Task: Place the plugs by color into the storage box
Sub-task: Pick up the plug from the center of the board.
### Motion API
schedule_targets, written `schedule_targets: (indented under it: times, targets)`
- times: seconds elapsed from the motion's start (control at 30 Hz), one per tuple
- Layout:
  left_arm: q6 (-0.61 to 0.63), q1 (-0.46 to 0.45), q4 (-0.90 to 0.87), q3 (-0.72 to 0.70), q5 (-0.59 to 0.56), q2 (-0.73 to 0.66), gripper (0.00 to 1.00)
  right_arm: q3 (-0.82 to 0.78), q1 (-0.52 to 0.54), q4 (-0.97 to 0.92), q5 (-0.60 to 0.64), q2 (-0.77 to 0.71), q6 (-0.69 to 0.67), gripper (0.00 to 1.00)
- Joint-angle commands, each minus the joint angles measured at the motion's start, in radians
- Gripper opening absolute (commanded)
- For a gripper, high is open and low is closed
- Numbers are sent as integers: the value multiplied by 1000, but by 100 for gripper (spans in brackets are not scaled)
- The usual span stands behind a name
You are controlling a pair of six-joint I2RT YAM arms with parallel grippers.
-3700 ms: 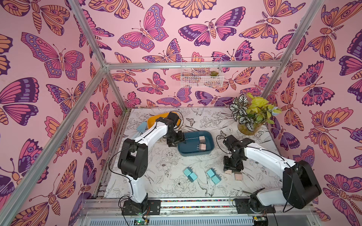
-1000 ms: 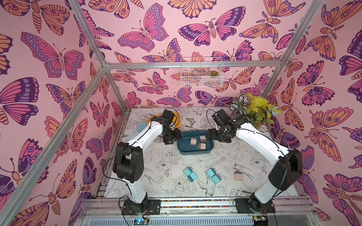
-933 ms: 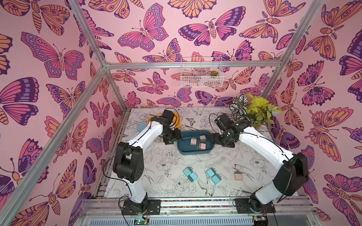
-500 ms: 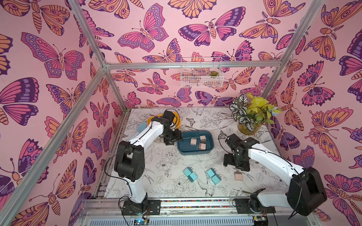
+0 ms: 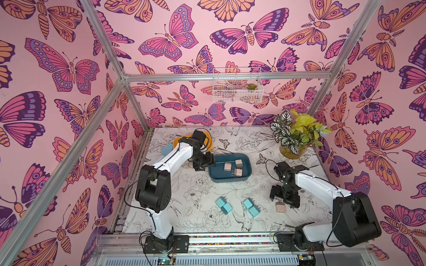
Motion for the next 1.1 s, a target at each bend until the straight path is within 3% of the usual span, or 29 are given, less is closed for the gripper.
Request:
schedule_targets:
  times: [0.0, 0.37, 0.83, 1.07]
  targets:
    - [13, 6, -14, 23, 14, 21, 71, -26, -5, 54, -64, 34, -18, 86]
    - [21, 9, -14, 27, 20, 32, 71, -69, 14, 134, -115, 43, 24, 59]
    - [24, 15, -13, 7, 15, 8, 71, -85, 17, 170, -110, 101, -5, 46]
    - [9, 16, -13, 22, 8, 9, 71, 12, 19, 107, -87, 90, -57, 46]
